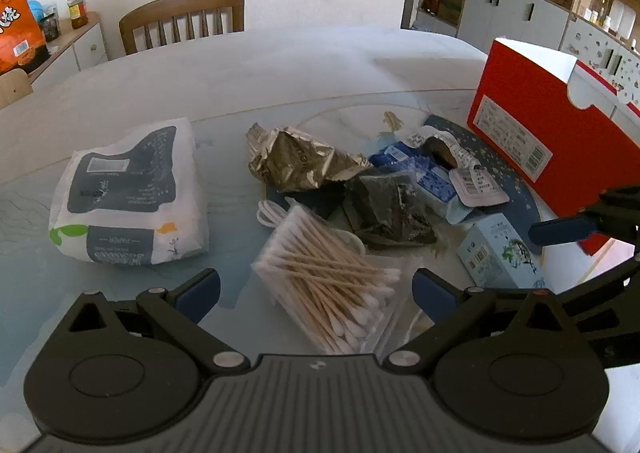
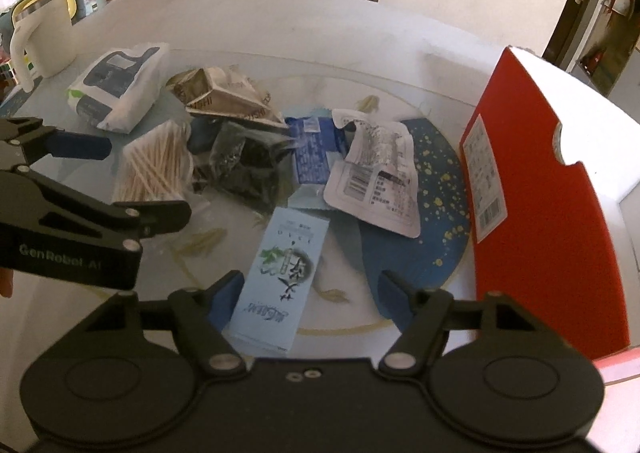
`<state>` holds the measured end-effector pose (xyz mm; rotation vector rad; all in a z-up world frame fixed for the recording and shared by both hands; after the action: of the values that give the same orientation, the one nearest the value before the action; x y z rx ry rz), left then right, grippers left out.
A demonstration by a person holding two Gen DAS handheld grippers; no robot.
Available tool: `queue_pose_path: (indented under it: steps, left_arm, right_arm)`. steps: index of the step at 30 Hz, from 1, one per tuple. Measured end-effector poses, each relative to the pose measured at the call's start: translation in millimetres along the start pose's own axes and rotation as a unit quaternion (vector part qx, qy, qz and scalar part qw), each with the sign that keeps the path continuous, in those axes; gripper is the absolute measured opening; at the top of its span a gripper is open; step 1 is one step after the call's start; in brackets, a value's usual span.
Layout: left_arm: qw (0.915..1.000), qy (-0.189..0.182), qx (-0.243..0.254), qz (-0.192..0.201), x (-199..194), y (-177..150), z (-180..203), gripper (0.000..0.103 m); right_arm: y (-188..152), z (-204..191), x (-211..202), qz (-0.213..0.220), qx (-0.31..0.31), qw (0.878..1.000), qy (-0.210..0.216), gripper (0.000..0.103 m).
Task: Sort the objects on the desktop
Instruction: 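Grasp the cotton swab bag with left gripper while right gripper grasps the light-blue carton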
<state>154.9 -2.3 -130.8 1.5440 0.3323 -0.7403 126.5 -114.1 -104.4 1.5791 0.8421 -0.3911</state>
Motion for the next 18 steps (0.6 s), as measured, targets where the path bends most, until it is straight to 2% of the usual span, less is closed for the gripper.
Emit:
queue_pose_path:
  steps: [3, 11, 15, 18]
  left_arm:
    - [1.0, -0.003, -0.006, -0.002, 0.9, -1.9, -0.9, 0.102]
    - [0.9998, -0.011, -0.016, -0.004, 0.9, -4.3, -2.3, 0.076]
    - [0.9997, -0.013, -0.021, -0.003, -0.3, -3.7, -4.9, 0.07]
    - [0.9997, -0.011, -0.022, -0.001, -1.0, -3.5, -5.7, 0.063]
  right_arm:
    - [-0.4, -0.7, 0.8, 0.0, -0.001, 1.0, 0.002, 0.067]
    - [0.7, -1.4, 1.6, 0.001, 0.002, 1.0, 0.008, 0.059]
    - [0.6, -2.7, 1.5, 0.002, 0.002, 1.0, 0.009, 0.055]
    - [0.7, -3.3, 0.4, 0.004, 0.004, 1.0, 0.012, 0.045]
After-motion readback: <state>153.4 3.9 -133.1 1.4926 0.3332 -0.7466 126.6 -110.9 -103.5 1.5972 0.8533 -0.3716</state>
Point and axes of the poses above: each gripper's, at about its wrist camera, not at the fingertips, and x roughly the way its jaws point, z to its right, y to its top, the point moved 3 cm from there along x, roughly the way its jaws point, and after that the axes turned 10 degrees about z, right-handed, at the moved point
